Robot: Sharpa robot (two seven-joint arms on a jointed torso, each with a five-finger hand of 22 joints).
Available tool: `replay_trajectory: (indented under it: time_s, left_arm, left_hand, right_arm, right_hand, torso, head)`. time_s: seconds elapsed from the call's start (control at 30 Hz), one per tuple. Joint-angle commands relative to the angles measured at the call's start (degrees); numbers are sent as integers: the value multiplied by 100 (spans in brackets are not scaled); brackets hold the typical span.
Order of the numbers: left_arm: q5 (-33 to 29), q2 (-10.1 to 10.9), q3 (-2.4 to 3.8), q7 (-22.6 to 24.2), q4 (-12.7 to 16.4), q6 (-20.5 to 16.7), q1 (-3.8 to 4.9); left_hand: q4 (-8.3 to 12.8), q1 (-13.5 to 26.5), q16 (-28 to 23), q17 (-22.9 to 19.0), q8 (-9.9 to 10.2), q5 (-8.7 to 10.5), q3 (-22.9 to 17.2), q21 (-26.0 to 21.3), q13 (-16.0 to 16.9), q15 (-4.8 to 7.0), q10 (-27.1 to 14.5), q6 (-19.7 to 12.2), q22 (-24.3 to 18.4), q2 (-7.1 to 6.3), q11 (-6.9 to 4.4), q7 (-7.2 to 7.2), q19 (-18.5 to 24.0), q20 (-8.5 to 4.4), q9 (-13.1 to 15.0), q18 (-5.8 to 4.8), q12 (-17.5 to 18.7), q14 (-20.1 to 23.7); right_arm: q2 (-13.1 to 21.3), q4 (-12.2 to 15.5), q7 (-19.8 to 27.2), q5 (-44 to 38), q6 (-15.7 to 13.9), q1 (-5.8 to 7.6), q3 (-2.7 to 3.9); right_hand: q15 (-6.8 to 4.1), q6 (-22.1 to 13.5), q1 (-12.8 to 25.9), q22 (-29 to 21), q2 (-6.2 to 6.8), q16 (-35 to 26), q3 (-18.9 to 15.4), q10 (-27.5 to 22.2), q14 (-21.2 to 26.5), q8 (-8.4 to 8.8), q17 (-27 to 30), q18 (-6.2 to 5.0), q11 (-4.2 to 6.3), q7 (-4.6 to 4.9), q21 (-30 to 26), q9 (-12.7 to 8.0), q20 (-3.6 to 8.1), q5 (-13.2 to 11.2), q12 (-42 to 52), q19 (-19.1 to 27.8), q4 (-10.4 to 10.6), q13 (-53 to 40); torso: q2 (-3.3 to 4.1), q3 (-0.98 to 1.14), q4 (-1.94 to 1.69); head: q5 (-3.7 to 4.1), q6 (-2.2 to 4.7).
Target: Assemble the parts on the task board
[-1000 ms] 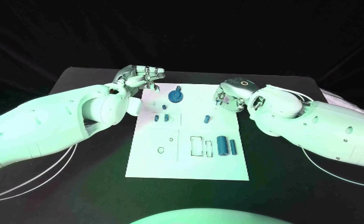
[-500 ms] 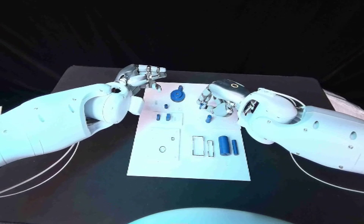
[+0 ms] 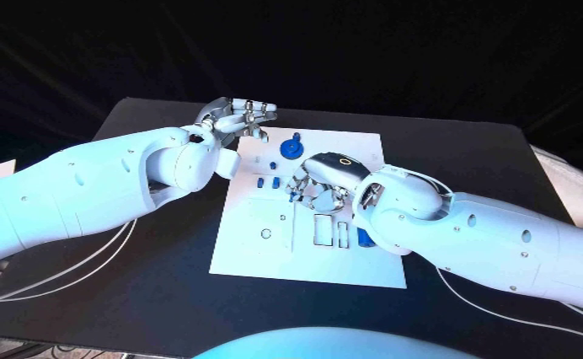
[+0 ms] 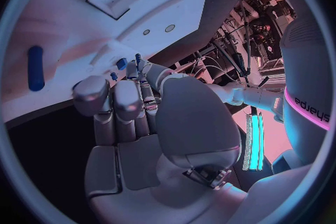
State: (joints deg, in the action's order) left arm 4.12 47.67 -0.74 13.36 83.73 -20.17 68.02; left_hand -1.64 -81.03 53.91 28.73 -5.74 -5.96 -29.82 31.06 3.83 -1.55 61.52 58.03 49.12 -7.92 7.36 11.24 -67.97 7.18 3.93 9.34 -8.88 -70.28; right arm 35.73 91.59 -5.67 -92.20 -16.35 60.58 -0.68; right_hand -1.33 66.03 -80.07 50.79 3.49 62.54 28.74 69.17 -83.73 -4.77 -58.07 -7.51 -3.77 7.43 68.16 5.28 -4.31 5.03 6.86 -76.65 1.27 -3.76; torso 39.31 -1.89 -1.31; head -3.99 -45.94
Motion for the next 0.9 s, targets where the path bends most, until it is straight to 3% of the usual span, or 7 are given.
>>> replay_trajectory:
  time_s: [0.03, 0.23, 0.47, 0.67, 0.9]
  left_arm:
    - [27, -3, 4, 39, 27, 99, 1]
    - [27, -13, 4, 38, 30, 96, 1]
    - [27, -18, 4, 34, 29, 95, 1]
    - [-65, -28, 4, 14, 22, 128, 1]
    - [-98, -28, 4, 6, 15, 133, 1]
  left_hand:
    - [12, 38, -23, -6, -25, -20, -26, -20, -5, 2, -40, -4, -9, 32, -19, 20, 28, -26, -9, 109, -25, 22]
    - [12, 46, -20, -8, -24, -20, -27, -20, -5, 1, -47, -10, -9, 29, -17, 22, 25, -25, -10, 108, -28, 17]
    - [14, 52, -19, -11, -22, -20, -27, -20, -6, 0, -54, -17, -9, 26, -16, 24, 25, -25, -11, 108, -30, 15]
    - [18, 61, -19, -16, -19, -20, -28, -22, -7, -2, -66, -29, -10, 20, -13, 27, 25, -23, -12, 107, -32, 15]
    - [20, 63, -19, -18, -18, -21, -29, -23, -7, -3, -72, -34, -10, 18, -11, 28, 25, -23, -12, 107, -33, 16]
  right_arm:
    - [-112, -83, 110, -221, 285, -88, -3]
    - [-245, -172, 100, -333, 413, -175, -17]
    - [-329, -289, 92, -369, 485, -213, -28]
    - [-389, -342, 104, -365, 510, -237, -39]
    - [-407, -381, 119, -357, 589, -248, -45]
  right_hand:
    - [2, 15, 56, 7, 3, 30, 11, 37, -185, -31, -3, 55, 9, 2, 22, 8, -2, -24, -37, -44, -21, 0]
    - [2, 15, 60, 4, 7, 30, 9, 37, -185, -31, -3, 54, 9, 2, 21, 8, -2, -23, -39, -42, -24, 0]
    - [2, 14, 61, 3, 9, 31, 8, 37, -185, -30, -4, 54, 9, 2, 21, 9, -2, -22, -40, -42, -26, 0]
    - [3, 14, 65, 4, 10, 33, 8, 37, -185, -30, -6, 54, 8, 2, 22, 9, -2, -20, -43, -42, -28, -1]
    - [3, 13, 65, 1, 10, 36, 8, 37, -185, -29, -8, 53, 9, 2, 20, 9, -3, -18, -44, -40, -30, -1]
  torso:
    - [3, 7, -3]
    - [8, 19, -6]
    - [4, 11, 2]
    - [7, 17, -2]
    - [3, 5, 1]
  head:
    - [-22, -16]
    - [-51, -27]
    - [-70, -31]
    - [-86, -47]
    - [-103, -79]
